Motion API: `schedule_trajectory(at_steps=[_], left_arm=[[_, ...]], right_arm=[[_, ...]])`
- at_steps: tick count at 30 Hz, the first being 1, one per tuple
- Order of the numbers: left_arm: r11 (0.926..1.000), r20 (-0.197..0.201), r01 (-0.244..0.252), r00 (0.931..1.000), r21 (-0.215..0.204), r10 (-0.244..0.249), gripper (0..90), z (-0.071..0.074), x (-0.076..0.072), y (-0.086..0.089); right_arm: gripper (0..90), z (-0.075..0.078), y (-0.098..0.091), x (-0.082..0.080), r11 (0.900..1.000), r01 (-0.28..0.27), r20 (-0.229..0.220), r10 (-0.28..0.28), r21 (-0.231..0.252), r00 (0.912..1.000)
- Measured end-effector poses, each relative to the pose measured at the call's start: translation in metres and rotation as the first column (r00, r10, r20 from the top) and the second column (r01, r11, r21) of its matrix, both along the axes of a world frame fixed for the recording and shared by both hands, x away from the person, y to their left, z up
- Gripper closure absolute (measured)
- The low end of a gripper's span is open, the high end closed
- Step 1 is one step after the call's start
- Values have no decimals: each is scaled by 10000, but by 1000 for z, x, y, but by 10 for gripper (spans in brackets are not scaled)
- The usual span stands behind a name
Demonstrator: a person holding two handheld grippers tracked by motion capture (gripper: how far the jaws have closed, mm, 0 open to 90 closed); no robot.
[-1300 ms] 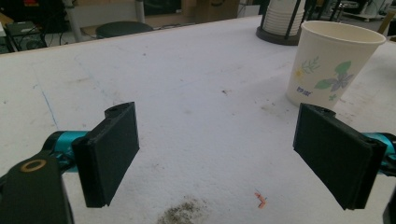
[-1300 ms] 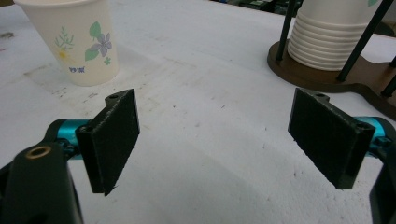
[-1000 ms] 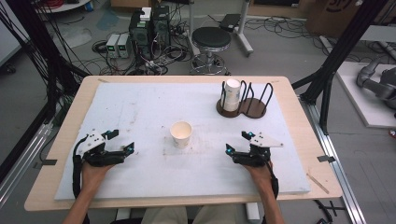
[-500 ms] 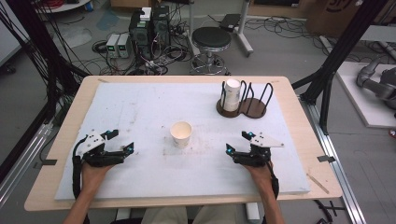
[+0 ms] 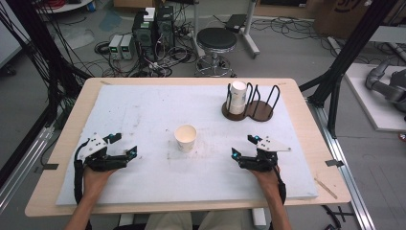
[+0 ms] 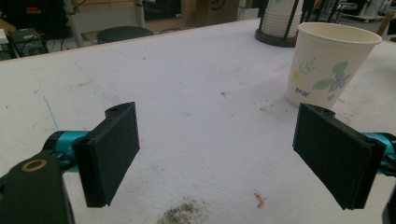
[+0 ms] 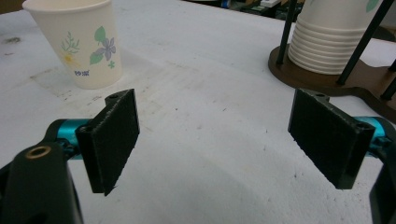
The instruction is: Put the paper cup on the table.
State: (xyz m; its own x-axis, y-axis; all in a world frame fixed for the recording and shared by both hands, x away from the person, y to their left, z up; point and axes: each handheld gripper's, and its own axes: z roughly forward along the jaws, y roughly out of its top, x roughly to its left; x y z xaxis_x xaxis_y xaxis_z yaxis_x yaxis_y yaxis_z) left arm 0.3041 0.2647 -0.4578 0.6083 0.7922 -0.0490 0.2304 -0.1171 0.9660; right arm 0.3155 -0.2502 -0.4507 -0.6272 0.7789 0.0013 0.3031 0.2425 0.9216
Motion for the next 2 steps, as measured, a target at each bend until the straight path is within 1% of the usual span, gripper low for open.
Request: schedule_trajectory(at_steps=[2], left_arm=[[10000,-36,-49,10000,-29,49,145,0,0,0]], right_arm=[[168,0,0,0,10000,-26,-23,26,39,10000]])
